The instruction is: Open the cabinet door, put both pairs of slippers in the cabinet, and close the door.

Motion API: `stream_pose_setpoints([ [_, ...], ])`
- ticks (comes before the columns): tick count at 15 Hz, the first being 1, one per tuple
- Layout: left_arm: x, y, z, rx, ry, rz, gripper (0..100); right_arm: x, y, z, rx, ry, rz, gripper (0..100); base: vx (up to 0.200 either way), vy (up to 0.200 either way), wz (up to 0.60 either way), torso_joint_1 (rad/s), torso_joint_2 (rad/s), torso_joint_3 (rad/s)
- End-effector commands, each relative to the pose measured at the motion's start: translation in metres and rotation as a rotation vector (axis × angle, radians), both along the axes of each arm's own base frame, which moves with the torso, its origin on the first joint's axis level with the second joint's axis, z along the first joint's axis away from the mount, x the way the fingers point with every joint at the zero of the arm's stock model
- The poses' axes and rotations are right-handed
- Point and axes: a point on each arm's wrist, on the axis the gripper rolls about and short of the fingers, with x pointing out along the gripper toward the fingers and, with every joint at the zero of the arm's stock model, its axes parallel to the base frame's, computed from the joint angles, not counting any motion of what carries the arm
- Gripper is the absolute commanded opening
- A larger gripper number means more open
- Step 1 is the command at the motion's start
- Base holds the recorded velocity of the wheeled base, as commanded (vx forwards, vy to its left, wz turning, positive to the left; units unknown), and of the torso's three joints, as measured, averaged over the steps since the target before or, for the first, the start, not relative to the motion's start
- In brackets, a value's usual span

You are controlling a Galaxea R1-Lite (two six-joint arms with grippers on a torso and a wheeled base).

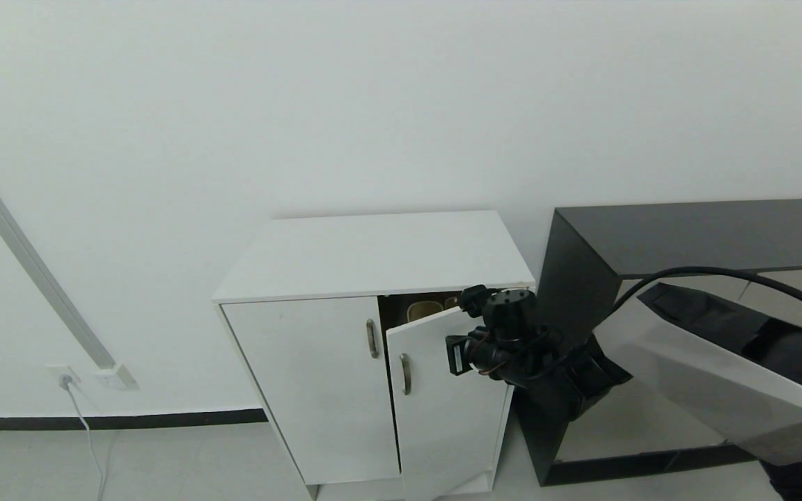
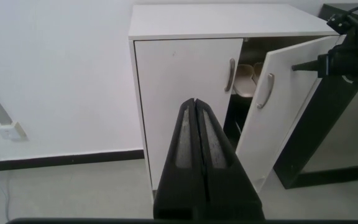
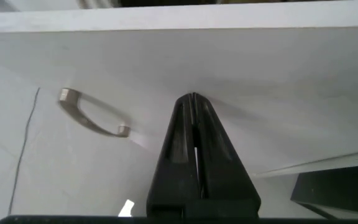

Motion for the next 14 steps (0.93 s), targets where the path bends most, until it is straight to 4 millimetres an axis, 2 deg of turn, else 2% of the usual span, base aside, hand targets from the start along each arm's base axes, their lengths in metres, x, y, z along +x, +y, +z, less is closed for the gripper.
stream_pose_setpoints([
  [1,0.000,0.000,0.000,-0.001,0.000,-0.001,0,0.009,0.001,-0.007,-0.001,-0.008,-0.021,0,0.000,0.000,0.00,0.000,0.00,0.000],
  [14,0.000,0.000,0.000,0.002,0.000,-0.003,0,0.037,0.010,-0.001,-0.020,-0.006,-0.037,0,0.000,0.000,0.00,0.000,0.00,0.000],
])
